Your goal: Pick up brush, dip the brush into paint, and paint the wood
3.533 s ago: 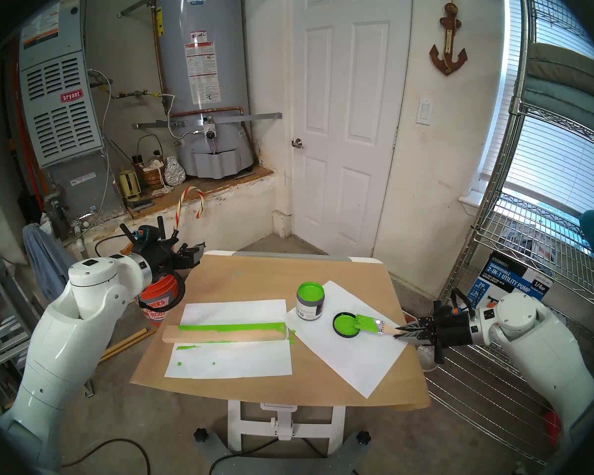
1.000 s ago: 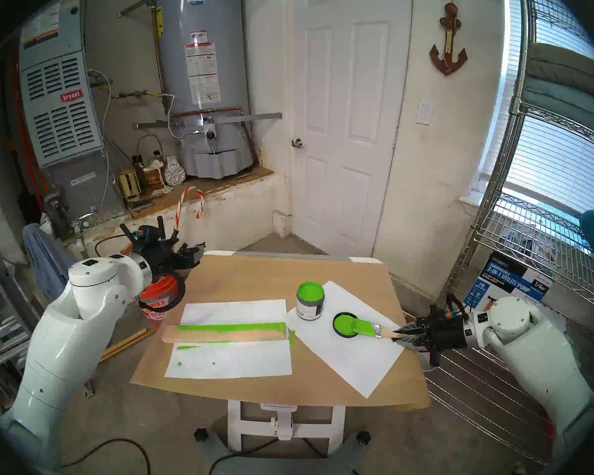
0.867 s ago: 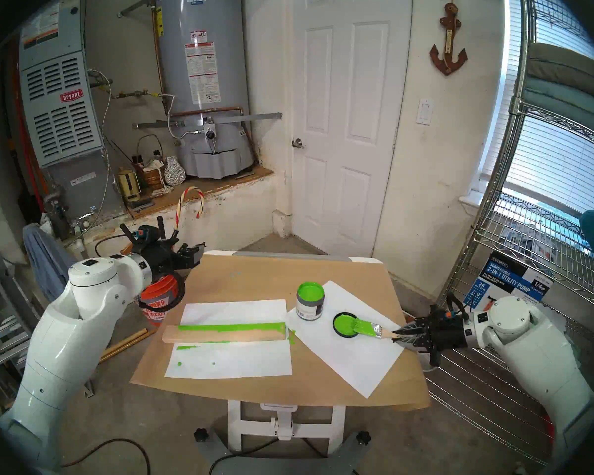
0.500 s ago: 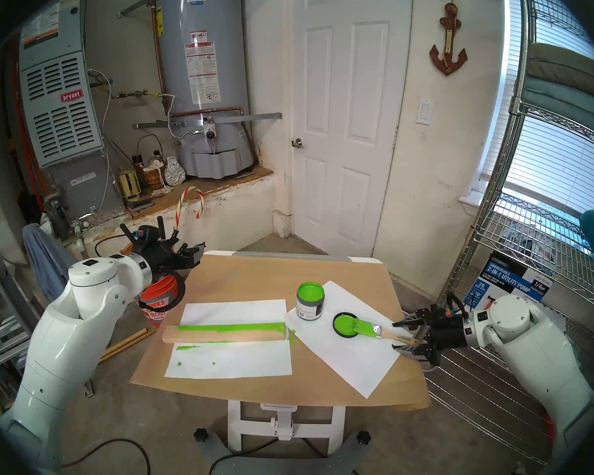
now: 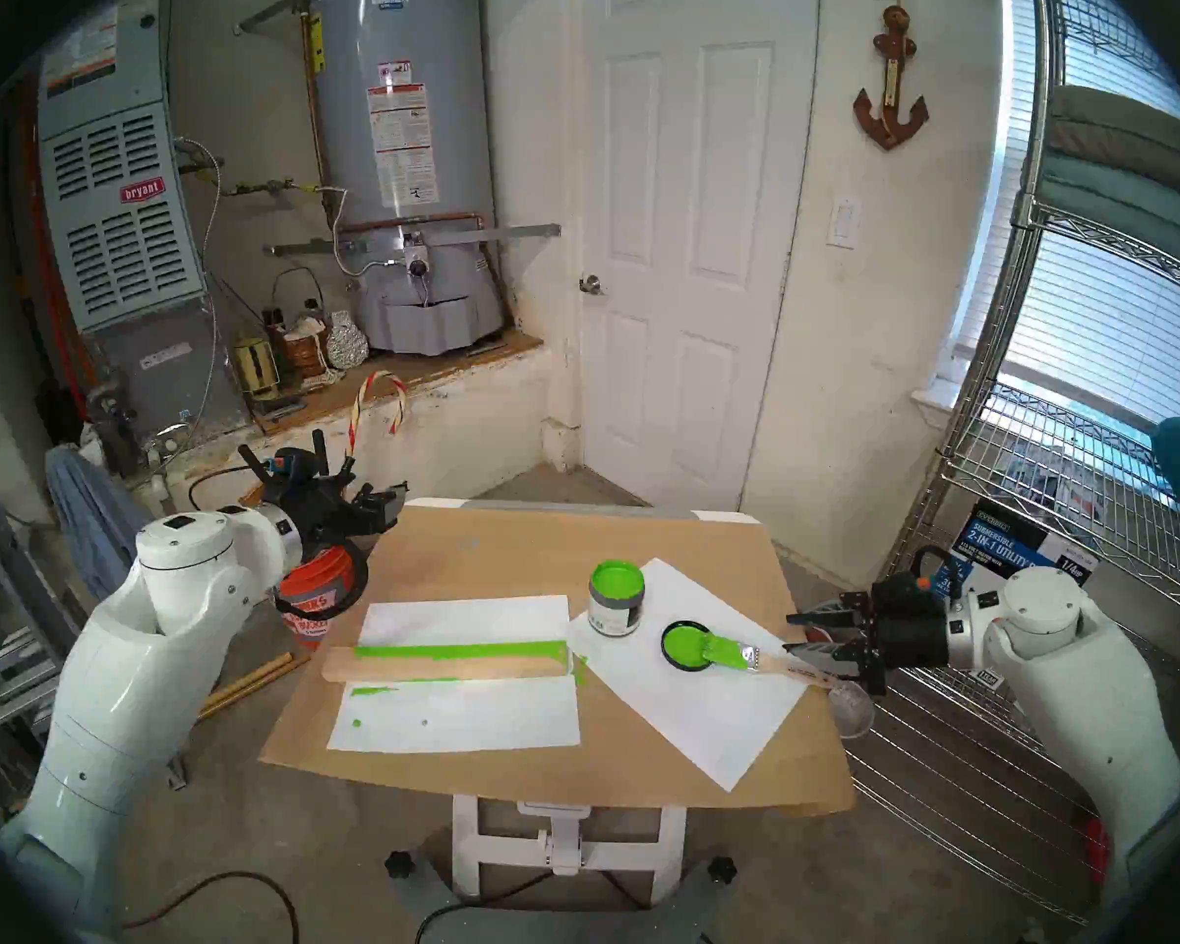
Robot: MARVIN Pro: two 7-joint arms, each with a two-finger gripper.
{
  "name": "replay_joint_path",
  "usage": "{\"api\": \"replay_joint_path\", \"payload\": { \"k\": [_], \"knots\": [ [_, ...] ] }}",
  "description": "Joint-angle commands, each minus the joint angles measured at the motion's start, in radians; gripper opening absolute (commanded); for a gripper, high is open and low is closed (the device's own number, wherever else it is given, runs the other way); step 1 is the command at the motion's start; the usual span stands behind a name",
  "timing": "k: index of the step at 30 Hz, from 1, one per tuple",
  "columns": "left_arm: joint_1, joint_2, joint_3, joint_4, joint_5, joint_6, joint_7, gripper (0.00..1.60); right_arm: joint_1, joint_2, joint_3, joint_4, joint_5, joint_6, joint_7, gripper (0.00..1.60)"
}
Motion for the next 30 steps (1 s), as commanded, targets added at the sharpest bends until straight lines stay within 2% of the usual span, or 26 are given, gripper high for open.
{"api": "replay_joint_path", "payload": {
  "k": [1,3,4,6,11,24,30],
  "knots": [
    [-0.010,0.002,-0.007,-0.012,-0.001,-0.003,0.000,1.60,-0.126,-0.040,0.158,-0.015,0.147,0.049,-0.056,1.41],
    [-0.010,0.002,-0.007,-0.012,-0.001,-0.003,0.000,1.60,-0.121,-0.051,0.152,0.000,0.162,0.075,-0.052,1.42],
    [-0.010,0.002,-0.007,-0.012,-0.001,-0.003,0.000,1.60,-0.143,-0.065,0.170,-0.003,0.181,0.070,-0.057,1.50],
    [-0.010,0.002,-0.006,-0.011,0.000,-0.003,0.000,1.60,-0.172,-0.083,0.178,0.003,0.197,0.114,-0.087,1.60],
    [-0.010,0.002,-0.005,-0.009,0.000,-0.003,0.000,1.60,-0.230,-0.135,0.217,0.002,0.246,0.161,-0.111,1.60],
    [-0.011,0.002,-0.005,-0.008,0.000,-0.004,-0.001,1.60,-0.394,-0.250,0.379,-0.043,0.352,0.277,-0.231,1.60],
    [-0.011,0.002,-0.005,-0.008,0.000,-0.004,-0.001,1.60,-0.467,-0.327,0.444,-0.130,0.392,0.323,-0.301,1.60]
  ]
}}
